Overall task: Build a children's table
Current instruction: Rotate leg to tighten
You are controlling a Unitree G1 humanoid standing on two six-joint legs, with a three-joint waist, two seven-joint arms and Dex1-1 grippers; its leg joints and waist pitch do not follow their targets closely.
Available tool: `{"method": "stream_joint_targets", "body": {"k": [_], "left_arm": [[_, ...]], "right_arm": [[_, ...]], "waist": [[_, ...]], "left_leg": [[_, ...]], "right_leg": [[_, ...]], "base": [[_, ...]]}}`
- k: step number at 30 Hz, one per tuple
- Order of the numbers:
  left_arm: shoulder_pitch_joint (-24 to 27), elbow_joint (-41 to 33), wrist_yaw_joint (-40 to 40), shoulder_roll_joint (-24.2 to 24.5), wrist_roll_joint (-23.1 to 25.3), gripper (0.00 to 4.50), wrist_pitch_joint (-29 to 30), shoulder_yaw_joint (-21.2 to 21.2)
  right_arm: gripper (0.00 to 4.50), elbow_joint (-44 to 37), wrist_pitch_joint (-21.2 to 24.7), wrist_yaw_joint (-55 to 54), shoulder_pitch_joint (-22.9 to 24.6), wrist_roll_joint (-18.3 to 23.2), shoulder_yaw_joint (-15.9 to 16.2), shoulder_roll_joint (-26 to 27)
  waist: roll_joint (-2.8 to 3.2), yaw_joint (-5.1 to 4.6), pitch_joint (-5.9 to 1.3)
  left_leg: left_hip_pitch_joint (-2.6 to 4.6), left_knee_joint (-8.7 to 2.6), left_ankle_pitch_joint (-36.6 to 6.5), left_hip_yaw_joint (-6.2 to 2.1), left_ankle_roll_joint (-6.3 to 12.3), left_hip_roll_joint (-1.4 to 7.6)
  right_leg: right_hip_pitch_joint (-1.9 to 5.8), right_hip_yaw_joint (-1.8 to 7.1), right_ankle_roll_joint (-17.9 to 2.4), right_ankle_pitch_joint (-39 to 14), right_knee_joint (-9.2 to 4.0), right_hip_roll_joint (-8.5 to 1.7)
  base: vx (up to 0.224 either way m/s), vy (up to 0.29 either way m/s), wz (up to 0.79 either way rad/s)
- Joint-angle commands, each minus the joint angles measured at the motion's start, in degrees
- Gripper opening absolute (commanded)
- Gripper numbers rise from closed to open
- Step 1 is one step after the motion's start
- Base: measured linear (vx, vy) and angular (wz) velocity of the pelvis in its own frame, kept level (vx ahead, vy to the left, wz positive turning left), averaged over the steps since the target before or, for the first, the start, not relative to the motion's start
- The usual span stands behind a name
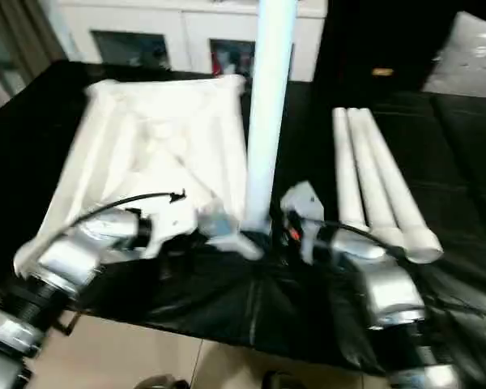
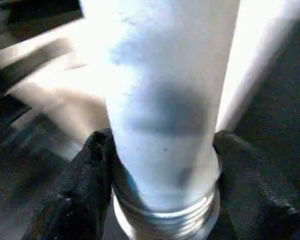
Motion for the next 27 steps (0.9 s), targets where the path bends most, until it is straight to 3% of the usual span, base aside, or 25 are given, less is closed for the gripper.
{"method": "stream_joint_targets", "body": {"k": [1, 4, 9, 10, 11, 13, 19, 23, 27], "left_arm": [[-0.4, -3.2, 6.7, -3.0, -0.7, 0.00, 2.3, 1.1], [-1.3, -4.0, 14.2, -9.9, 0.5, 0.00, 7.4, 1.8], [-2.0, -3.4, 18.2, -13.3, 2.3, 0.00, 8.1, 0.5], [-1.8, -4.2, 18.1, -13.3, 2.9, 0.00, 8.5, -0.1], [-1.6, -4.7, 17.9, -13.0, 3.2, 0.00, 8.6, -0.3], [-1.5, -5.0, 17.7, -12.1, 3.5, 0.00, 8.8, -0.5], [-1.7, -4.6, 15.9, -9.8, 3.2, 0.00, 7.6, 0.2], [-1.5, -2.9, 8.7, -4.3, 2.3, 0.00, 2.8, -1.2], [-1.2, -2.1, 4.9, -1.7, 1.8, 0.00, -0.1, -2.0]], "right_arm": [[2.70, 3.9, 4.2, -3.5, 0.9, -0.6, 3.0, 2.5], [2.69, 8.3, 5.0, -13.2, -1.0, -1.6, 0.2, 7.3], [2.69, 9.2, 4.0, -16.5, -1.6, -3.1, -0.2, 8.8], [2.69, 9.0, 3.6, -16.9, -1.7, -3.4, -0.8, 9.4], [3.25, 8.8, 3.4, -17.1, -1.7, -3.3, -1.3, 9.6], [3.25, 8.6, 3.0, -17.4, -1.8, -3.1, -2.0, 9.7], [4.00, 7.1, 1.1, -16.4, -1.2, -2.4, -2.8, 8.0], [4.19, 1.8, -2.2, -6.4, 0.7, -0.6, -3.4, 1.9], [4.42, -0.9, -3.8, 0.1, 1.7, 0.3, -2.7, -2.3]], "waist": [[-0.75, 0.23, -3.47], [-0.93, -0.14, -3.53], [-0.60, 0.15, -3.99], [-0.55, 0.11, -4.04], [-0.49, 0.16, -4.16], [-0.40, 0.16, -4.17], [-0.32, 0.24, -4.21], [-0.34, 0.52, -4.32], [-0.22, 0.88, -4.69]], "left_leg": [[-0.49, -3.96, -6.5, -0.96, 3.64, 2.24], [-0.30, -3.84, -6.3, -0.74, 4.79, 2.12], [-0.66, -3.83, -4.7, -0.98, 6.15, 2.21], [-0.77, -3.81, -4.8, -0.95, 6.50, 2.23], [-0.78, -3.83, -4.8, -1.02, 6.65, 2.32], [-0.83, -3.82, -4.8, -1.01, 6.80, 2.34], [-0.95, -3.80, -4.6, -0.97, 7.00, 2.37], [-1.02, -3.76, -4.2, -1.04, 7.55, 2.42], [-1.30, -3.35, -1.5, -1.01, 9.08, 2.47]], "right_leg": [[3.79, 2.78, -7.9, -24.6, -4.95, -5.11], [3.35, 2.86, -7.0, -25.3, -5.36, -4.84], [3.57, 2.82, -6.8, -22.2, -5.01, -4.91], [3.49, 2.88, -7.0, -20.9, -4.90, -4.82], [3.59, 2.90, -7.4, -19.9, -4.70, -4.97], [3.61, 2.90, -7.9, -18.9, -4.62, -4.97], [3.72, 2.88, -8.5, -17.8, -4.53, -5.06], [3.84, 2.96, -8.2, -16.9, -4.35, -5.08], [3.82, 3.05, -9.2, -12.1, -3.64, -5.01]], "base": [[0.000, 0.000, 0.00], [0.000, 0.000, 0.00], [0.000, 0.000, 0.00], [0.000, 0.000, 0.00], [0.000, 0.000, 0.00], [0.000, 0.000, 0.00], [0.000, 0.000, 0.00], [0.000, 0.000, 0.00], [0.000, 0.000, 0.00]]}}
